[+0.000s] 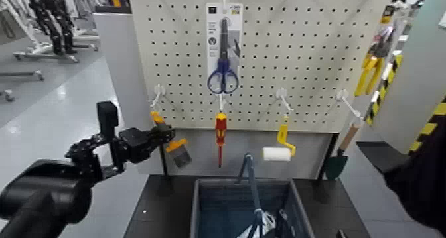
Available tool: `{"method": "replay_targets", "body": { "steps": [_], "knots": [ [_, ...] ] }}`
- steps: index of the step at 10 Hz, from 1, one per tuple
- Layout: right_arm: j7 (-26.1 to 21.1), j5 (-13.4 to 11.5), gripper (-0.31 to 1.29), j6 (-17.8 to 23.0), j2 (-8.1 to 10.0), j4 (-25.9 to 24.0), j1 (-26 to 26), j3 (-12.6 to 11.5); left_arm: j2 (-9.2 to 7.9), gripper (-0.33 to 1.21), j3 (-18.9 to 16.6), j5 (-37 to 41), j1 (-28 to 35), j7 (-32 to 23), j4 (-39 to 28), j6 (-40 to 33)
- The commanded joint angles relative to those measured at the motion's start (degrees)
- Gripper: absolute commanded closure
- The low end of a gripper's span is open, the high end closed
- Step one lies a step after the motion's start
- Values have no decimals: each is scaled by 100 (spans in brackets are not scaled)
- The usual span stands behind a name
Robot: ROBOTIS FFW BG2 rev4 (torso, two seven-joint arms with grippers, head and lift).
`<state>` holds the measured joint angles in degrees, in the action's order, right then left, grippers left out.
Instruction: Put the yellow paint brush into the crate.
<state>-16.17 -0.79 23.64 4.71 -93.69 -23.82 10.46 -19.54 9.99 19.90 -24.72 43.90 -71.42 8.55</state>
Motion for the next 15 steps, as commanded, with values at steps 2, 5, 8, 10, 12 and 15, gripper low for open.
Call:
{"method": "replay_targets", "body": {
  "steps": [2, 5, 8, 10, 12, 15],
  "knots": [
    [0, 18, 13, 0, 4, 17, 1, 9, 144, 118, -358, -3, 529, -57, -1207, 445],
    [0, 35, 13, -9, 4, 17, 1, 9, 258, 118, -490, 155, 802, -101, -1963, 771],
    [0, 44, 13, 0, -5, 17, -8, 9, 328, 118, -349, 981, 995, -153, -2156, 859],
    [0, 53, 13, 0, -5, 17, 1, 9, 372, 118, -76, 1473, 1056, -189, -2033, 832],
    [0, 53, 13, 0, -14, 26, 1, 9, 416, 118, 266, 1851, 1065, -215, -1717, 674],
    [0, 53, 13, 26, -14, 35, 1, 9, 434, 118, 574, 2018, 1039, -233, -1418, 700]
  ]
}}
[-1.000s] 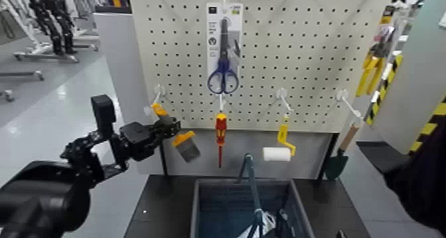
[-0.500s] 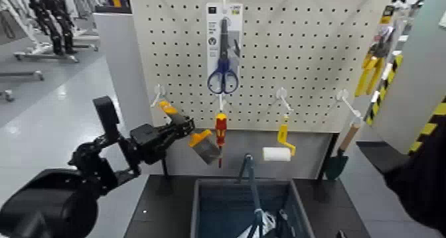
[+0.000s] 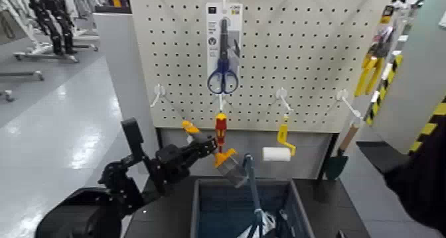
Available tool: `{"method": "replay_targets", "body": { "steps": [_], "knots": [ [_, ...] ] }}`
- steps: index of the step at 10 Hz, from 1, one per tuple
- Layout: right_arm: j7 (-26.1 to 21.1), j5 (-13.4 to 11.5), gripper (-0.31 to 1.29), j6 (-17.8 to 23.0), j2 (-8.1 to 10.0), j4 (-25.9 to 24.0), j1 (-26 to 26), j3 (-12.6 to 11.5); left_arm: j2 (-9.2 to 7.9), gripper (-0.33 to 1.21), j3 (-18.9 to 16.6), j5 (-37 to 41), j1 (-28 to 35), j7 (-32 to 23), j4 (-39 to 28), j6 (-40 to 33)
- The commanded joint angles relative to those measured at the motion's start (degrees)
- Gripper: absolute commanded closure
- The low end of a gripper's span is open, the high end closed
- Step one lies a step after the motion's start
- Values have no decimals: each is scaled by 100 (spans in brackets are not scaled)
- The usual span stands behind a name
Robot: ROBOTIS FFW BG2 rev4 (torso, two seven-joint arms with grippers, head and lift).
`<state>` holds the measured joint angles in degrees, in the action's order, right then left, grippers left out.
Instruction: Put the yellow paint brush into the crate.
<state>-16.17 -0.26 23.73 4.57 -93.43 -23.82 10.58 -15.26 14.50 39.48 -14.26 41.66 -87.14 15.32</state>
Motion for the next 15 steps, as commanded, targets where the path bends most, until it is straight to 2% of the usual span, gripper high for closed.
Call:
{"method": "replay_targets", "body": {
  "steps": [1, 7, 9, 10, 11, 12, 13, 14, 15],
  "knots": [
    [0, 9, 13, 35, 0, 18, 9, -3, 6, 118, 238, 138, -24, -53, 338, 23],
    [-9, 35, 13, 88, 0, 62, 26, 23, -20, 118, 1038, 1009, -77, -677, 1349, 41],
    [-9, 61, 13, 88, 0, 62, 44, 41, 6, 116, 1381, 1492, -138, -1213, 1428, 129],
    [-9, 61, 13, 88, 0, 62, 44, 50, 24, 108, 1460, 1773, -129, -1477, 1402, 313],
    [-9, 70, 13, 97, 0, 62, 35, 41, 41, 82, 1539, 2019, -112, -1582, 1375, 313],
    [-9, 70, 13, 97, 0, 62, 35, 41, 41, 48, 1556, 2028, -112, -1582, 1305, 375],
    [-9, 70, 13, 97, 0, 62, 35, 41, 41, 23, 1556, 2046, -112, -1582, 1235, 375],
    [-9, 70, 13, 97, 0, 62, 35, 32, 32, 11, 1521, 2037, -94, -1582, 1129, 331],
    [-9, 79, 13, 106, 0, 62, 26, 32, 24, 12, 1451, 1905, -59, -1591, 989, 234]
  ]
}}
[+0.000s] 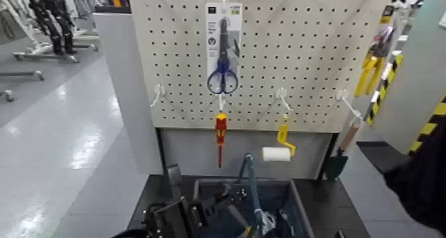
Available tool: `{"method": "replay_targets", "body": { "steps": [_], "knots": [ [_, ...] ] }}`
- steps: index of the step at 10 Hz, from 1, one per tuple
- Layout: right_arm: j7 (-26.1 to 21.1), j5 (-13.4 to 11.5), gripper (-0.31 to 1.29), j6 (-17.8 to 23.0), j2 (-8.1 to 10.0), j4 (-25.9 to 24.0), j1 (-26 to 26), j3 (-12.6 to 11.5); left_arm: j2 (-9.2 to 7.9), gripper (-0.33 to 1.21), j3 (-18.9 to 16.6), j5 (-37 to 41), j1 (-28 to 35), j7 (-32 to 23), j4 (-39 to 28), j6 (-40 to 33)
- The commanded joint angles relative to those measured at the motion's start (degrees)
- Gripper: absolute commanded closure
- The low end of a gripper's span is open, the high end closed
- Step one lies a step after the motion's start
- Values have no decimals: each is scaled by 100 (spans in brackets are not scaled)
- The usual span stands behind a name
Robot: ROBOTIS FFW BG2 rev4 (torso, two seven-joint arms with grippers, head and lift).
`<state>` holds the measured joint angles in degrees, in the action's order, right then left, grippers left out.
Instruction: Put the yellow paint brush into the crate.
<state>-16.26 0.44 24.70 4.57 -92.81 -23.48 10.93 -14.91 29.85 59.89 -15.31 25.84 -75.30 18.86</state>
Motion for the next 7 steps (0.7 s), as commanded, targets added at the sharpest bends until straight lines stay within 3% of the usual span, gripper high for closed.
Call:
{"method": "replay_targets", "body": {
  "steps": [1, 7],
  "knots": [
    [0, 0, 13, 9, 0, 0, -7, -3, -12, 12, -251, -452, 116, -62, -415, -119],
    [-9, 9, 13, 44, -18, 0, -25, -20, 40, 11, -1394, -3177, 907, -756, -1821, -717]
  ]
}}
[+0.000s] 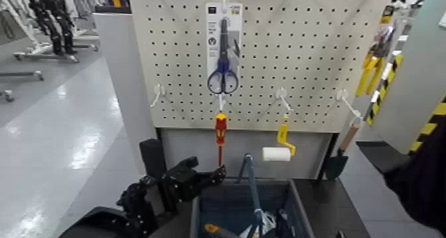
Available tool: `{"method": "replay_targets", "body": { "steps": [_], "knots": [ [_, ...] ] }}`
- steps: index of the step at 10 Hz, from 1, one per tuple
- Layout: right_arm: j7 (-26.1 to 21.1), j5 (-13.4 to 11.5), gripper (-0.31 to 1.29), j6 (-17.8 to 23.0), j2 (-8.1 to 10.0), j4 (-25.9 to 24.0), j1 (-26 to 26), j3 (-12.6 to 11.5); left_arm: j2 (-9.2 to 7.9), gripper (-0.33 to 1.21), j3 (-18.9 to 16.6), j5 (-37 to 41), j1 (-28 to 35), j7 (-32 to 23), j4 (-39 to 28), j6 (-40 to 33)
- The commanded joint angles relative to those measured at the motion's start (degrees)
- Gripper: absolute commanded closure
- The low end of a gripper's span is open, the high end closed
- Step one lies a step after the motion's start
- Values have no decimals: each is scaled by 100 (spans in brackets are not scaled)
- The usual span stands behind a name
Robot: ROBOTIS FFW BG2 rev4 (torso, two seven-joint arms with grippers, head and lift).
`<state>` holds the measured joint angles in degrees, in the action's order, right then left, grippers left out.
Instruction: Put the yellow paint brush into the crate.
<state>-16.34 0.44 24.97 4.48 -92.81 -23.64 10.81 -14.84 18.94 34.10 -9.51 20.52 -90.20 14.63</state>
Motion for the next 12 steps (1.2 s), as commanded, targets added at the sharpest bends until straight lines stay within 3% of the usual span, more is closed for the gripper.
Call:
{"method": "replay_targets", "body": {
  "steps": [1, 3, 5, 9, 12],
  "knots": [
    [0, 0, 13, 43, -17, 0, -18, -26, 104, 11, -558, -1028, 600, -443, -543, -496],
    [-9, 44, 13, 166, -26, 61, -9, -26, 227, 11, -927, -1398, 951, -487, -657, -663],
    [-9, 61, 13, 298, -53, 123, -9, -26, 254, 11, -1041, -1696, 1259, -663, -648, -997],
    [-18, 44, 13, 447, -105, 176, -9, -61, 289, 11, -1050, -2540, 1654, -927, -604, -1542],
    [-36, 0, 13, 439, -123, 132, -18, -79, 289, 11, -1024, -2734, 1892, -1226, -596, -1982]
  ]
}}
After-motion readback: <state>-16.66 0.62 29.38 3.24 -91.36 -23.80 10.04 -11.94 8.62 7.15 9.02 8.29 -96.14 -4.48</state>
